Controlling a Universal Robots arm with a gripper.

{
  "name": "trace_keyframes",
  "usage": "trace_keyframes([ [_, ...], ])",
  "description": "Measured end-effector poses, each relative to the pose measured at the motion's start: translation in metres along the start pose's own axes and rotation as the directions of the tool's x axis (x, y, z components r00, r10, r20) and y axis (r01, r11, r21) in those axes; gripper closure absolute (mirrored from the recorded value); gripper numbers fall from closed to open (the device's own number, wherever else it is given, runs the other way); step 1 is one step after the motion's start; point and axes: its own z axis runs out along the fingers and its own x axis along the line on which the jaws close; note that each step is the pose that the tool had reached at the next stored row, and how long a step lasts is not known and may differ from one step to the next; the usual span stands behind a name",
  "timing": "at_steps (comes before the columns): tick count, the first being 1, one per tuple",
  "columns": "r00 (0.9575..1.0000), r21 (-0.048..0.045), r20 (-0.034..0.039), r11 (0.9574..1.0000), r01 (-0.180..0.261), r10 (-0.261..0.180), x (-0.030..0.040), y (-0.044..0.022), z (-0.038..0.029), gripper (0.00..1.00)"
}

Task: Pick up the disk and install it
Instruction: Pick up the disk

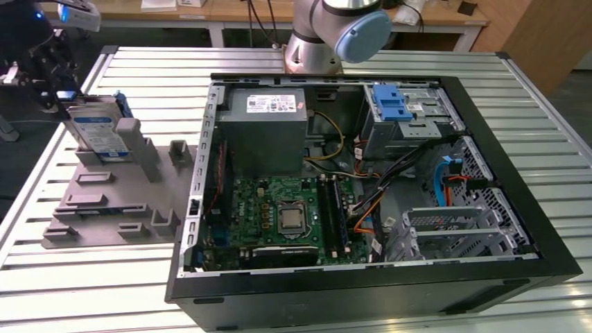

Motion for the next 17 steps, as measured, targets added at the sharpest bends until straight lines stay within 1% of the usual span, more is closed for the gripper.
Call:
trace_keyframes([
  [5,1.0,-0.0013,0.0,1.0,0.004,-0.004,0.0001,-0.0001,0.0059,0.42],
  [8,0.9998,-0.0015,-0.0004,0.9998,0.018,-0.018,0.0007,0.0003,0.0073,0.42],
  [13,0.9998,-0.0016,-0.0005,0.9998,0.019,-0.019,0.0013,0.0004,0.008,0.42],
  [14,0.9998,-0.0016,-0.0005,0.9998,0.019,-0.019,0.0013,0.0004,0.0081,0.44],
  [15,0.9998,-0.0016,-0.0005,0.9998,0.019,-0.019,0.0013,0.0004,0.0081,0.5],
  [16,0.9998,-0.0016,-0.0005,0.9998,0.019,-0.019,0.0013,0.0004,0.0082,0.5],
  [17,0.9998,-0.0016,-0.0004,0.9998,0.019,-0.019,0.0013,0.0004,0.0083,0.56],
])
